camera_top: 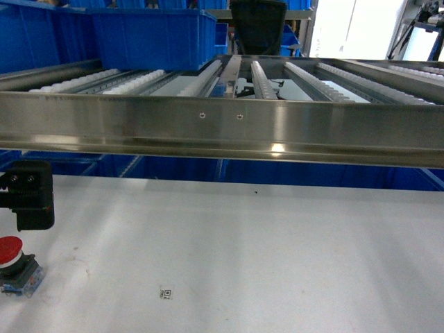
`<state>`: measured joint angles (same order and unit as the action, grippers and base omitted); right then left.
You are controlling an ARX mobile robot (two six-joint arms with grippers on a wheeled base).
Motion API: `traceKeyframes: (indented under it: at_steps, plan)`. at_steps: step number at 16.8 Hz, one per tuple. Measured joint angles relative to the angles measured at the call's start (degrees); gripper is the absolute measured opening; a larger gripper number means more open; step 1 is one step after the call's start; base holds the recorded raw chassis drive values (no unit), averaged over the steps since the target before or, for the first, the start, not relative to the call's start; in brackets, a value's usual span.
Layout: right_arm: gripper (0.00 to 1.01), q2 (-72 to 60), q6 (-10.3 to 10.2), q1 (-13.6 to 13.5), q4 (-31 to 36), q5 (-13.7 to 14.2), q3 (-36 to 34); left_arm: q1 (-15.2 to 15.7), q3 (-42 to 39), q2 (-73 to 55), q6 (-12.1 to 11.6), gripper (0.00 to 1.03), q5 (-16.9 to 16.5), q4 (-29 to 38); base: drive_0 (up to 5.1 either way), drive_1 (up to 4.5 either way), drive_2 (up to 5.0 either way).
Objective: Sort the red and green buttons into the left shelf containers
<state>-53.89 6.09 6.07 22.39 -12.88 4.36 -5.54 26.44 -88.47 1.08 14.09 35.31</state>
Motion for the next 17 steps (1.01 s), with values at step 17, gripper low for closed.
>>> traceKeyframes:
  at_steps: [17]
  plan:
    - [0.29, 0.0, 0.0, 0.0, 0.0, 0.0, 0.0, 3.9, 1.8, -14.7, 0.9, 0.98, 0.2, 5.0, 0.0, 0.00, 0.0]
